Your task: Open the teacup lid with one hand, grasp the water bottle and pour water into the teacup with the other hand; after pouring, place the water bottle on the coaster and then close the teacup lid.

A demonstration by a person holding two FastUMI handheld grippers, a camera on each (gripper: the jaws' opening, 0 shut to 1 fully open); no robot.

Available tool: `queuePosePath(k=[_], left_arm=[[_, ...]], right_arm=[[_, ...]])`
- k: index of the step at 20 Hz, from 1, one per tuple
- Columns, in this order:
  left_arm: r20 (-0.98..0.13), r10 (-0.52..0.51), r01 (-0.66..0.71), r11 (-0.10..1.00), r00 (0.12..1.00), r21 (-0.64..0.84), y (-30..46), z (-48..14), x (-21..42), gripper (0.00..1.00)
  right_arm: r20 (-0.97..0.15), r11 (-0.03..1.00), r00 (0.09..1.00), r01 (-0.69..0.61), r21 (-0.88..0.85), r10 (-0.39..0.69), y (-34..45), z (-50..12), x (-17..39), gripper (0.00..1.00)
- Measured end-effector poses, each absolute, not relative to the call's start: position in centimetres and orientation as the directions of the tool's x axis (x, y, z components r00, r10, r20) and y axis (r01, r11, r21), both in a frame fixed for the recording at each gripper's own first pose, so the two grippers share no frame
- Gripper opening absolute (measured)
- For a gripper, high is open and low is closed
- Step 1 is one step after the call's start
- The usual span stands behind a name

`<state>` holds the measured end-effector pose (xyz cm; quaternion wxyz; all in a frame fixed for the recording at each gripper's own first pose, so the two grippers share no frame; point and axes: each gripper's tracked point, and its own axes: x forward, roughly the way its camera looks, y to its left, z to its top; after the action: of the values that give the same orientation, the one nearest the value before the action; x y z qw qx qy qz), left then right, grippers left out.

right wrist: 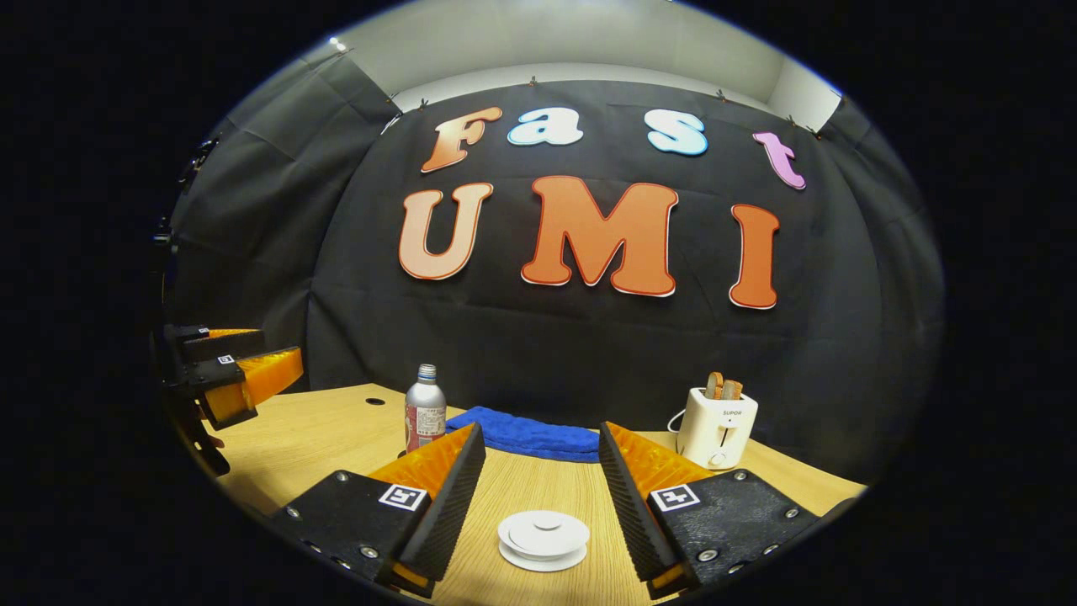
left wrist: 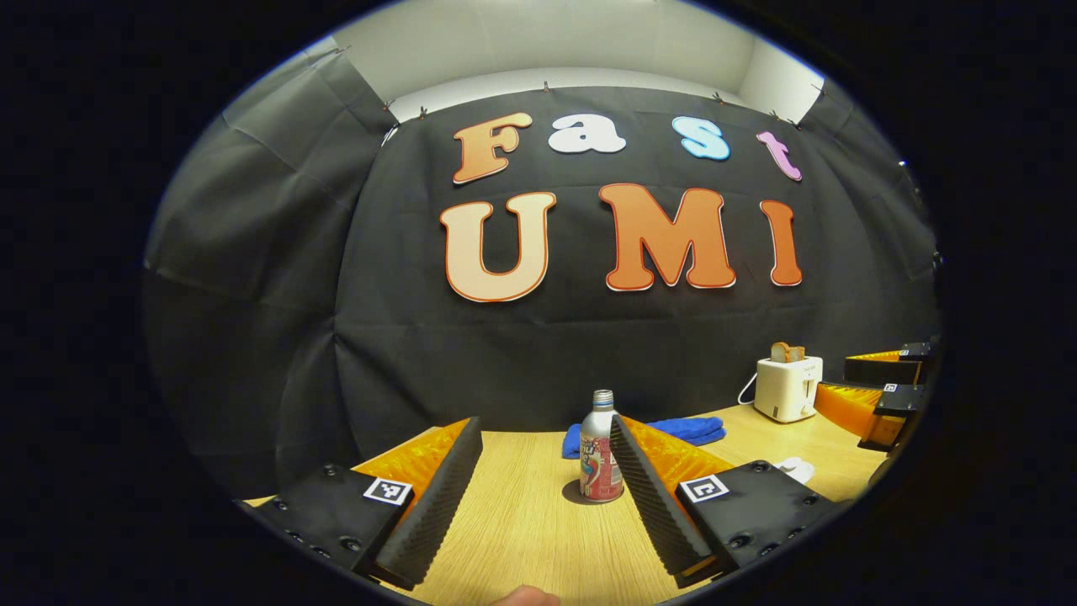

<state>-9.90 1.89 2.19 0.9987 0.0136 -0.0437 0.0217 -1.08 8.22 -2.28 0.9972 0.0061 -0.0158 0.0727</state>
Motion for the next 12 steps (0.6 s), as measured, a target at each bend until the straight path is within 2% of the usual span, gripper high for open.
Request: queuePosePath(k=[12], left_arm=[[0.115,0.071,-0.071,0.997,0.991,-0.004,2.3,2.7,-9.8,1.0]], right_arm=[[0.046,0.994,0.994,-0.1,0.037,0.099,6.4,-1.6,-1.1,0.81]])
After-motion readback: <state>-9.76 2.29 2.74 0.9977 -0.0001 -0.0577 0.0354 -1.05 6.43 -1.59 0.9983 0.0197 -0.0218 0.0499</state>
